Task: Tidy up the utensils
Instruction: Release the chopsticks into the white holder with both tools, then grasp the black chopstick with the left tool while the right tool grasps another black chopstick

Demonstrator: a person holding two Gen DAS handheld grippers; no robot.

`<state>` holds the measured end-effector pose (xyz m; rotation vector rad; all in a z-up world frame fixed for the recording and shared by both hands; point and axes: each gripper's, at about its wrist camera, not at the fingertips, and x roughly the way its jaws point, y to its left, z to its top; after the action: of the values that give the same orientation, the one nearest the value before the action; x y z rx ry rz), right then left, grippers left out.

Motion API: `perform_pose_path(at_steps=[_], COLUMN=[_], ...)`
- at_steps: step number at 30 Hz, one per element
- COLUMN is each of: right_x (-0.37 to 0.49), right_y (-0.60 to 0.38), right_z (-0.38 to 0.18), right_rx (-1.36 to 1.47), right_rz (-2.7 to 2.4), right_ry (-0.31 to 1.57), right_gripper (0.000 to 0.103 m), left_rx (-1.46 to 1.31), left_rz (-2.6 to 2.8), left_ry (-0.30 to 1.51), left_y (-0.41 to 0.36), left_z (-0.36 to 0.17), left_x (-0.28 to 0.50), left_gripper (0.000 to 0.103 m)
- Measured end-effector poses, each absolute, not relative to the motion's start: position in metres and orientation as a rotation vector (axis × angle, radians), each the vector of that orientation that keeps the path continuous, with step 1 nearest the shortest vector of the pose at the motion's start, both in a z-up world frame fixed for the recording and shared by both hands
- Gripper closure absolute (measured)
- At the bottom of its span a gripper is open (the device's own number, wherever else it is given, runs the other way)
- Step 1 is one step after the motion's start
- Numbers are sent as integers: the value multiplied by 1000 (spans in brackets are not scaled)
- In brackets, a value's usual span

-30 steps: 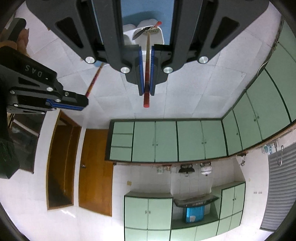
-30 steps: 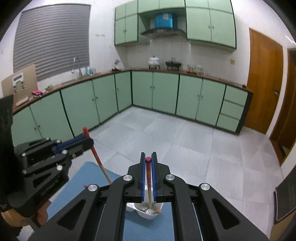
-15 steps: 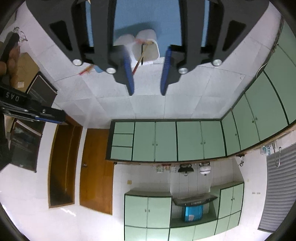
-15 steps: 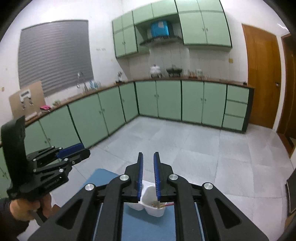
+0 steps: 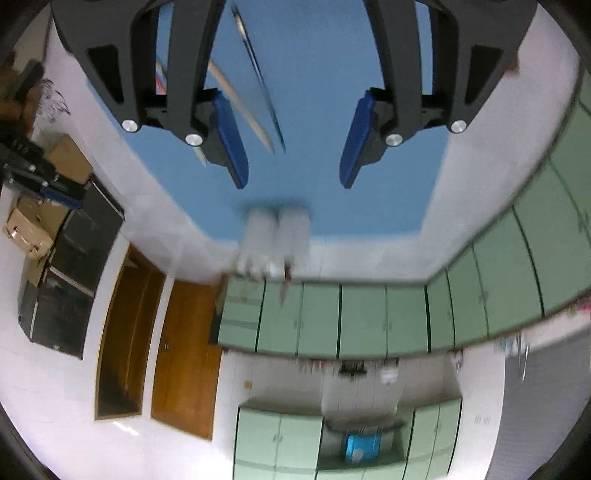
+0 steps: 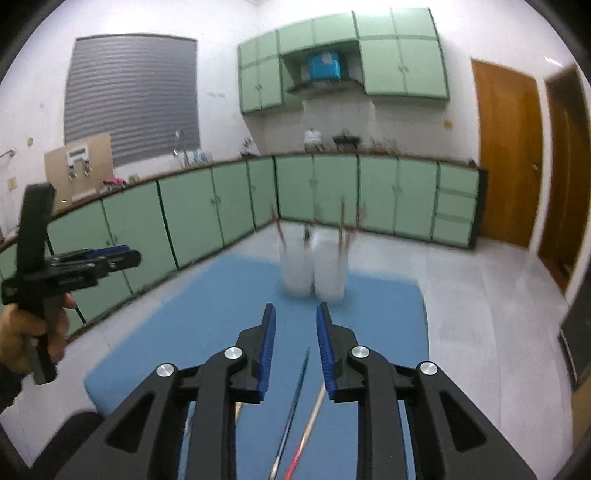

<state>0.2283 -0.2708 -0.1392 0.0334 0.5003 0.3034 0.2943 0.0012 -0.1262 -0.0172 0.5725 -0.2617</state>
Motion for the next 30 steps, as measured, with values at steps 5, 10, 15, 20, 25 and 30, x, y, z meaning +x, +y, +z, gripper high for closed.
perform_pose_path(at_steps=[5, 10, 15, 20, 25, 30], right_x=[189, 173, 171, 176, 184, 189], right_y=[-262, -245, -240, -245, -253, -257], right_z=[-212, -240, -257, -273, -283, -291], right_rx=[135, 153, 144, 149, 153, 175], right_rz=[278, 300, 297, 275, 258, 254], right_ry=[635, 680, 693, 724, 744, 765], right_gripper=[80, 80, 80, 80, 80, 80], left_rx=[-34, -34, -16, -6, 15, 4], left_rz=[-281, -293, -299, -281, -253, -225], left_ry=[666, 759, 799, 823, 825, 823], left_y=[-11, -34, -49, -58, -63, -58], left_z=[-190, -238, -262, -281, -293, -292], left_x=[241, 224, 229, 238, 240, 245], left_gripper=[53, 55, 57, 64, 70, 84])
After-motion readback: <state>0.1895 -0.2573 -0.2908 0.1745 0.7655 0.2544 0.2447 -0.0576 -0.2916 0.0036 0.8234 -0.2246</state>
